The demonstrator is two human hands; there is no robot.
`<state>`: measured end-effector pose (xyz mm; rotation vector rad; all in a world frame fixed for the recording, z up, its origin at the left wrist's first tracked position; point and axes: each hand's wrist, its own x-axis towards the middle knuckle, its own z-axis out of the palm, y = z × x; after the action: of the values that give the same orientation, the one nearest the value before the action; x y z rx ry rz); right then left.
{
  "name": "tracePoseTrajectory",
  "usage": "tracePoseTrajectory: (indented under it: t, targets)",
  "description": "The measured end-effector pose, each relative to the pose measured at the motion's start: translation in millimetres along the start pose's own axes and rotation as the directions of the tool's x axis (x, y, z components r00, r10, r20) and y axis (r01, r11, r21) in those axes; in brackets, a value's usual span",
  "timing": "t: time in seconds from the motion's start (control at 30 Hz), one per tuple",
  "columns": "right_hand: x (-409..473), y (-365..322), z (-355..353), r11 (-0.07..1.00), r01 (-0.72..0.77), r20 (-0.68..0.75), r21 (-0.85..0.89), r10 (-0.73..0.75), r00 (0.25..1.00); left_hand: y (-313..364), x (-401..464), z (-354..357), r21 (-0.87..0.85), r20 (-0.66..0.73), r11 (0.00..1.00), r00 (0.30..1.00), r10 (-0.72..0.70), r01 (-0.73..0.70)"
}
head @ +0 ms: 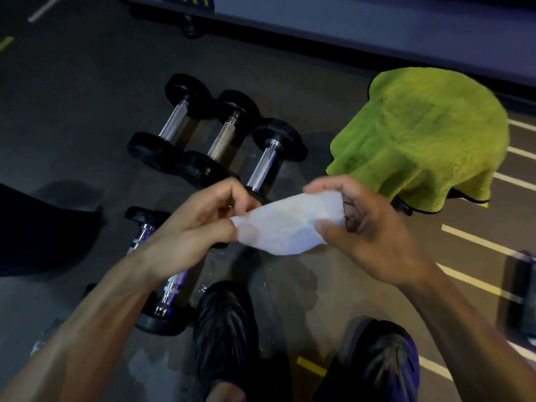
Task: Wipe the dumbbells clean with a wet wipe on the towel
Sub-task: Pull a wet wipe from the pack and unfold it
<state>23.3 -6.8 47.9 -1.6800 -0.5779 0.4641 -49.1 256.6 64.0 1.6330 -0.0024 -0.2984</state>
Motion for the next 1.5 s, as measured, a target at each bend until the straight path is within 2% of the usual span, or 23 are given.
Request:
tracePoseTrajectory:
  t: [0.03,0.13,0.2,0.23,0.27,0.3,0.33,0.37,0.4,0.47,0.53,0.63,0.73,0.77,0.87,0.97,1.1,1.2,1.3,1.5]
  targets:
    - [1.4,-4.1,0.2,1.000,0.022,0.026,0.016,-0.022,0.999,1.5,0.7,1.8,-0.071,0.016,0.996,0.999,-0.044,0.045]
    - [7.9,-14.0,-0.2,0.997,0.042,0.064,0.069,-0.046,0.997,1.9,9.2,13.4,-0.067,0.112,0.979,0.977,-0.182,0.190]
    - [10.6,-18.2,2.3,0.988,0.000,0.007,0.153,-0.001,1.000,3.8,14.8,24.1,-0.088,0.129,0.968,0.966,-0.224,0.236]
    - [10.8,-17.6,4.8,0.966,-0.050,-0.069,0.254,0.070,0.995,5.6,16.3,28.0,-0.132,0.096,0.962,0.969,-0.229,0.241]
    - [9.9,-17.4,8.5,0.907,-0.124,-0.129,0.403,0.190,0.973,5.1,17.0,30.8,-0.185,0.057,0.955,0.972,-0.227,0.234]
    - [7.1,-15.0,13.3,0.796,-0.217,-0.116,0.564,0.337,0.934,5.3,16.3,32.8,-0.226,0.018,0.947,0.973,-0.230,0.228]
    - [3.0,-11.7,20.2,0.650,-0.320,-0.019,0.689,0.457,0.889,4.8,15.6,34.1,-0.247,-0.011,0.943,0.973,-0.231,0.221]
    - [-1.9,-6.7,27.5,0.515,-0.418,0.119,0.749,0.515,0.849,3.9,14.6,35.2,-0.250,-0.027,0.943,0.972,-0.233,0.220]
    - [-7.4,-1.7,34.8,0.426,-0.502,0.241,0.753,0.532,0.812,1.4,14.0,36.2,-0.243,-0.034,0.945,0.971,-0.235,0.220]
    - [-16.7,5.4,48.9,0.367,-0.559,0.358,0.743,0.488,0.796,-2.4,13.2,37.4,-0.210,-0.036,0.952,0.971,-0.236,0.224]
    - [-20.2,6.0,56.9,0.385,-0.513,0.327,0.768,0.453,0.829,-5.6,12.4,36.4,-0.203,-0.053,0.953,0.969,-0.241,0.226]
    - [-18.5,3.2,58.2,0.473,-0.406,0.140,0.782,0.501,0.854,-8.6,10.1,33.0,-0.203,-0.123,0.958,0.965,-0.231,0.203]
    - [-18.4,5.1,54.0,0.692,-0.354,-0.052,0.629,0.492,0.869,-13.6,9.1,32.2,-0.196,-0.117,0.957,0.964,-0.240,0.214]
    - [-18.3,5.2,52.5,0.732,-0.326,-0.101,0.598,0.473,0.875,-14.6,9.1,31.1,-0.210,-0.111,0.954,0.964,-0.241,0.214]
    - [-17.4,2.4,45.3,0.756,-0.214,-0.177,0.619,0.399,0.899,-11.5,6.9,26.0,-0.281,-0.090,0.943,0.973,-0.213,0.180]
    - [-17.9,1.9,37.9,0.780,-0.163,-0.171,0.604,0.327,0.929,-9.1,2.8,21.8,-0.272,-0.036,0.957,0.993,-0.112,0.098]
    - [-19.5,9.6,33.7,0.841,-0.200,-0.205,0.502,0.341,0.918,-9.5,6.3,23.2,-0.033,-0.065,0.999,0.997,-0.027,0.025]
    - [-15.7,13.3,33.2,0.707,-0.311,-0.069,0.635,0.452,0.889,-11.4,9.7,26.3,0.079,-0.065,0.997,0.998,0.027,-0.022]
    - [-13.9,18.4,32.2,0.663,-0.412,0.042,0.625,0.499,0.866,-18.3,14.3,27.3,0.172,-0.065,0.983,0.996,0.069,-0.057]
    - [-9.5,25.6,29.8,0.721,-0.394,0.016,0.570,0.469,0.883,-30.9,21.0,24.5,0.135,-0.087,0.989,0.995,-0.049,0.061]
